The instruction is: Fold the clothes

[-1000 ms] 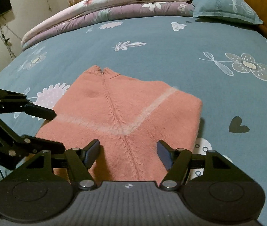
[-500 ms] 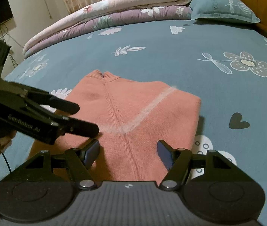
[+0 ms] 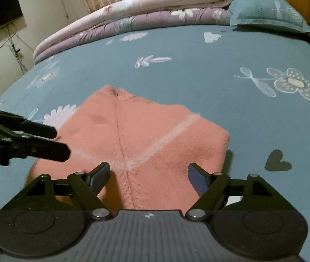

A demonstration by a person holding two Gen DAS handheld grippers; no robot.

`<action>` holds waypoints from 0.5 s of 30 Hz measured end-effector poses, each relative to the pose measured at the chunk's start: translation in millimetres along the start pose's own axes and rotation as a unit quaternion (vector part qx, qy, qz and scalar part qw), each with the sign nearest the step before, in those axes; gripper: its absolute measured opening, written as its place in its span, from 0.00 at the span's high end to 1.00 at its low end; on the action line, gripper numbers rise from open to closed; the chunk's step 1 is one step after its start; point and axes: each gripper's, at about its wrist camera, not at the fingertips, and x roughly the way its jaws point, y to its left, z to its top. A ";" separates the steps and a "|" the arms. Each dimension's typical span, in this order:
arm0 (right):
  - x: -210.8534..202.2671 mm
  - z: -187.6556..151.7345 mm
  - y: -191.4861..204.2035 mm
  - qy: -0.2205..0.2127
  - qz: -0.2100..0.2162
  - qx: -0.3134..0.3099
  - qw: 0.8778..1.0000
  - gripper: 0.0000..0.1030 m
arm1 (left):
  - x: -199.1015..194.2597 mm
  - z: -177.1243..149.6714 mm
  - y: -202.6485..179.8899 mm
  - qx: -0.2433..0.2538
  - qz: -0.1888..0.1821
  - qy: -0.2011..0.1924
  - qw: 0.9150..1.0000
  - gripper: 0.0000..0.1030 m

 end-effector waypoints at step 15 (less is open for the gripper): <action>-21.5 2.6 0.9 -0.003 0.008 0.043 0.999 0.09 | -29.4 -11.5 48.1 -0.097 0.003 -0.025 0.995 0.19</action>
